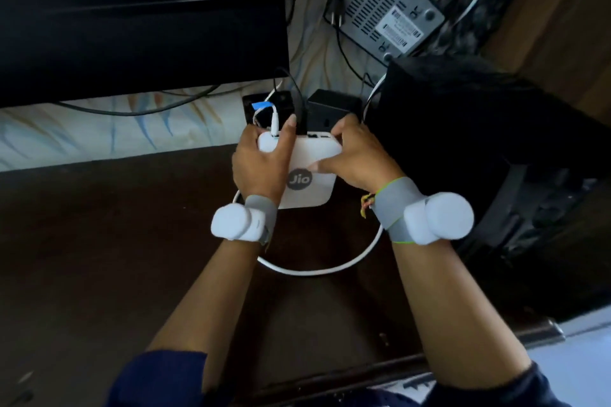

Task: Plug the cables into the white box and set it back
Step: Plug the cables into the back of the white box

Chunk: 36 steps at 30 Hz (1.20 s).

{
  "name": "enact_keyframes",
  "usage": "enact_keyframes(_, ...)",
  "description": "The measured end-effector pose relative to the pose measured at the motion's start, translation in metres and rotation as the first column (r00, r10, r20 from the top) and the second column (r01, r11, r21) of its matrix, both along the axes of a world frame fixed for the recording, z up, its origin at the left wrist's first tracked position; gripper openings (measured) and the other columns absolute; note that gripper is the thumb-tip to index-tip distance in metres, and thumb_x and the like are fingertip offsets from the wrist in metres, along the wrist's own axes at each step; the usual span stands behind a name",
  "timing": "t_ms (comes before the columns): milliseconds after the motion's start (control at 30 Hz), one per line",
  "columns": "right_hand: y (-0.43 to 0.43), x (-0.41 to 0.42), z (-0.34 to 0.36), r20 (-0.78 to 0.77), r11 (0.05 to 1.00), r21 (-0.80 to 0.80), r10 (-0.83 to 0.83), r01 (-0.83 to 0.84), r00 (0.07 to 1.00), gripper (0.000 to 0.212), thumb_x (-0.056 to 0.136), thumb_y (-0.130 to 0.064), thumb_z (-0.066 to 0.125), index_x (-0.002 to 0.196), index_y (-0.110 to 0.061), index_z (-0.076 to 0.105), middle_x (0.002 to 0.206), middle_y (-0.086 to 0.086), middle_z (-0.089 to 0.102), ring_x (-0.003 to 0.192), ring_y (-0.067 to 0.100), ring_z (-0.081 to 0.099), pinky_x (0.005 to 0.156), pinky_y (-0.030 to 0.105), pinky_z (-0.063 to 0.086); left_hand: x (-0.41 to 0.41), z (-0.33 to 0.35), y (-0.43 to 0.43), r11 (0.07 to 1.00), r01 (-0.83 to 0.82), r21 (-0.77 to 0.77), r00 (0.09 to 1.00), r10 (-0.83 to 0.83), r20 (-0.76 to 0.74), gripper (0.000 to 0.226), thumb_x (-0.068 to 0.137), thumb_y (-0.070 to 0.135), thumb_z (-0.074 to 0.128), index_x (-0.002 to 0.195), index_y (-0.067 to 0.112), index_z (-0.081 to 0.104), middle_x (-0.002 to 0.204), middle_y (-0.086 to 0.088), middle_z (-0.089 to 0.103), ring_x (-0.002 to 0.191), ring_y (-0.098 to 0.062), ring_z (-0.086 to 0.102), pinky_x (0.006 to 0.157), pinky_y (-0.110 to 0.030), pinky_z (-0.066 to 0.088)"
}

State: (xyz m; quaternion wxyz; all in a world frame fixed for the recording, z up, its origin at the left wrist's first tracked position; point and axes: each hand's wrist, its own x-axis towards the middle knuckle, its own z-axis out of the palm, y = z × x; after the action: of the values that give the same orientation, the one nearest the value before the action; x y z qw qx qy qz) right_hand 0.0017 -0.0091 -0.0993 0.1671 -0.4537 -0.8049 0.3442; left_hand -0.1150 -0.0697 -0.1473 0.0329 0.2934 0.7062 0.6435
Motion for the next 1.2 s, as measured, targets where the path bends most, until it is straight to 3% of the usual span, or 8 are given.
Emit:
enact_keyframes(100,0.011,0.004,-0.018,0.126,0.999,-0.038,-0.03,0.035,0.992,0.034,0.079,-0.01,0.056,0.112,-0.003,0.055,0.115,0.018,0.06,0.108,0.031,0.057,0.08,0.029,0.043,-0.005,-0.018,-0.008,0.999,-0.032,-0.019,0.991,0.029,-0.133,0.048,0.068,0.063,0.055,0.07,0.016,0.047,0.059,0.011,0.051,0.063,-0.021,0.055,0.06,-0.036,0.048)
enact_keyframes(300,0.019,0.012,-0.056,0.449,0.969,0.057,-0.241,0.242,0.861,0.049,0.09,-0.014,0.05,0.136,-0.002,0.038,0.144,0.021,0.032,0.133,0.039,0.036,0.106,0.042,0.037,-0.009,-0.025,-0.012,0.994,-0.006,0.107,0.972,0.031,-0.235,0.03,0.073,0.046,0.058,0.07,0.018,0.049,0.062,0.004,0.054,0.055,-0.012,0.05,0.055,-0.02,0.039)
enact_keyframes(467,0.022,0.011,-0.068,0.511,0.951,0.061,-0.291,0.304,0.809,0.052,0.091,-0.005,0.045,0.139,0.005,0.029,0.146,0.022,0.029,0.135,0.037,0.035,0.106,0.043,0.037,-0.008,-0.027,-0.014,0.988,0.063,0.139,0.944,-0.013,-0.329,0.033,0.075,0.04,0.058,0.073,0.007,0.056,0.064,0.0,0.057,0.055,-0.017,0.054,0.055,-0.023,0.041)
enact_keyframes(633,0.025,0.01,-0.066,0.539,0.982,-0.013,-0.153,0.189,0.829,0.043,0.089,-0.008,0.05,0.131,-0.002,0.049,0.139,0.019,0.048,0.128,0.035,0.047,0.1,0.038,0.045,-0.008,-0.033,-0.021,0.994,0.049,0.098,0.905,-0.002,-0.424,0.037,0.077,0.039,0.058,0.077,0.002,0.059,0.066,0.001,0.058,0.056,-0.018,0.056,0.053,-0.024,0.044)
enact_keyframes(833,0.036,0.014,-0.042,0.151,0.982,-0.03,-0.18,0.186,0.972,0.03,0.087,-0.013,0.046,0.106,0.004,0.061,0.117,0.029,0.062,0.108,0.039,0.062,0.093,0.041,0.052,-0.009,-0.03,-0.017,0.996,0.056,0.07,0.884,-0.017,-0.466,0.039,0.077,0.04,0.057,0.077,0.001,0.058,0.064,-0.004,0.06,0.055,-0.02,0.056,0.05,-0.023,0.042)
enact_keyframes(933,0.039,0.008,-0.032,-0.232,0.974,-0.166,-0.191,0.154,0.954,0.02,0.089,-0.011,0.052,0.069,-0.012,0.048,0.076,0.023,0.062,0.051,0.006,0.068,0.053,0.023,0.058,-0.01,-0.028,-0.015,0.999,0.021,0.049,0.894,0.004,-0.449,0.04,0.075,0.043,0.056,0.075,0.003,0.057,0.062,-0.005,0.059,0.055,-0.023,0.056,0.053,-0.028,0.043)
enact_keyframes(1000,0.035,0.009,-0.025,-0.395,0.969,-0.236,-0.163,0.072,0.904,0.017,0.091,-0.004,0.052,0.076,-0.01,0.046,0.063,0.01,0.052,0.029,-0.004,0.052,0.037,0.009,0.045,-0.011,-0.027,-0.014,0.999,-0.004,0.042,0.905,0.021,-0.424,0.039,0.074,0.044,0.055,0.073,0.005,0.056,0.062,-0.001,0.057,0.055,-0.024,0.057,0.053,-0.029,0.043)
enact_keyframes(1200,0.028,0.011,-0.024,-0.563,0.946,-0.3,-0.07,-0.125,0.824,0.028,0.089,0.006,0.051,0.114,0.016,0.053,0.069,0.006,0.054,0.039,-0.005,0.058,0.05,0.008,0.05,-0.012,-0.025,-0.011,0.999,-0.029,0.017,0.913,0.033,-0.407,0.039,0.072,0.047,0.054,0.071,0.008,0.053,0.061,-0.002,0.056,0.056,-0.028,0.058,0.052,-0.031,0.042)
